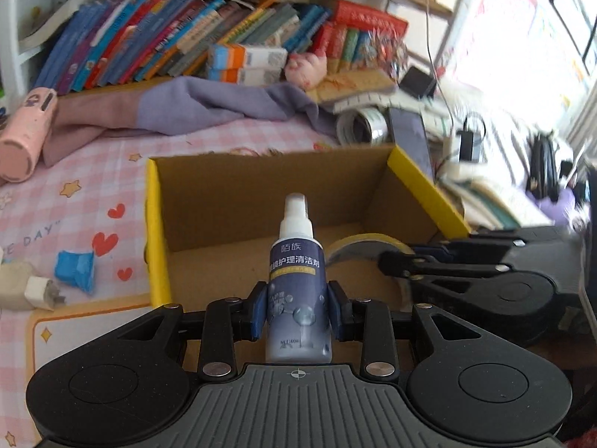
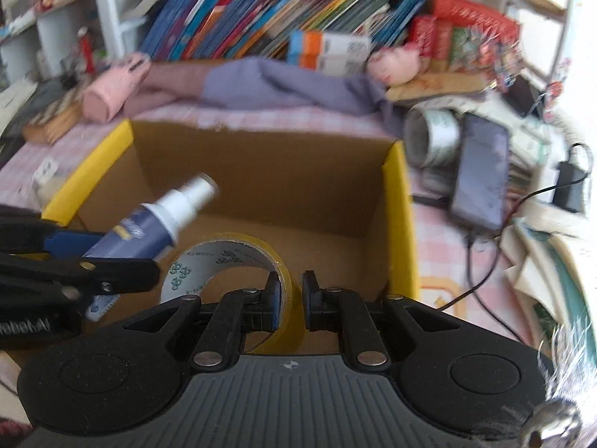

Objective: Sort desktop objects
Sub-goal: 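Lower the tape roll into the box and open the right gripper while the left releases the bottle inside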

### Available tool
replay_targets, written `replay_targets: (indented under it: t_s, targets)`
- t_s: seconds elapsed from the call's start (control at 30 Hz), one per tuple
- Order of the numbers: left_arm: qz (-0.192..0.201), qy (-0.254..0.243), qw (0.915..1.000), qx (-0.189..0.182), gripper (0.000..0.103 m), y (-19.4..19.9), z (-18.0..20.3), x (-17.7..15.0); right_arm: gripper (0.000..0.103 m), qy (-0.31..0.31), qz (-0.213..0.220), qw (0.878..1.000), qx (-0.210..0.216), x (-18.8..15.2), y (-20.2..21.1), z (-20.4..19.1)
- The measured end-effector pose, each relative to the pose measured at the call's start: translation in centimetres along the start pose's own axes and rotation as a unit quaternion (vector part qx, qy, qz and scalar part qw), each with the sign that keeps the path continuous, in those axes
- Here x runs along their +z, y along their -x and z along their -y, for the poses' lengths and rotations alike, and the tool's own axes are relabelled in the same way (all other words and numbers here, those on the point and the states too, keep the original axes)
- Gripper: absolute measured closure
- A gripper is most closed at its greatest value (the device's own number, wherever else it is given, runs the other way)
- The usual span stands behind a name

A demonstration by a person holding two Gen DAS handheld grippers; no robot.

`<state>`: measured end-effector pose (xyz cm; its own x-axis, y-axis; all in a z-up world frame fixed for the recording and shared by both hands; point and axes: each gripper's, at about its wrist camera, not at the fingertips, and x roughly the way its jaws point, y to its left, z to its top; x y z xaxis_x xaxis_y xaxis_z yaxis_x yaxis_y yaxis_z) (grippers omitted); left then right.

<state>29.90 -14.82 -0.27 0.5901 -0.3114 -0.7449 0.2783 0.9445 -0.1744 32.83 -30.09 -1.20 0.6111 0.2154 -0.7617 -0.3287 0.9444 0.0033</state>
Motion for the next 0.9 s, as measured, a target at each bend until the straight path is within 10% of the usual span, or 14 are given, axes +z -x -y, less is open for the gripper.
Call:
replay_targets:
  t_s: [0.53, 0.9]
  targets:
    - [-0.029, -0.057, 0.9970, 0.043, 0.068, -1.2, 1.8, -0.7, 0.087, 0.029, -0.005, 0.999, 0.020, 0.2, -0.6, -0.1]
    - [0.053, -0.095, 0.9908, 0.081, 0.032, 2.2, 3.5, -1.4, 0.062, 0.006, 0.057, 0.998, 0.024, 0.3, 2.1, 0.2]
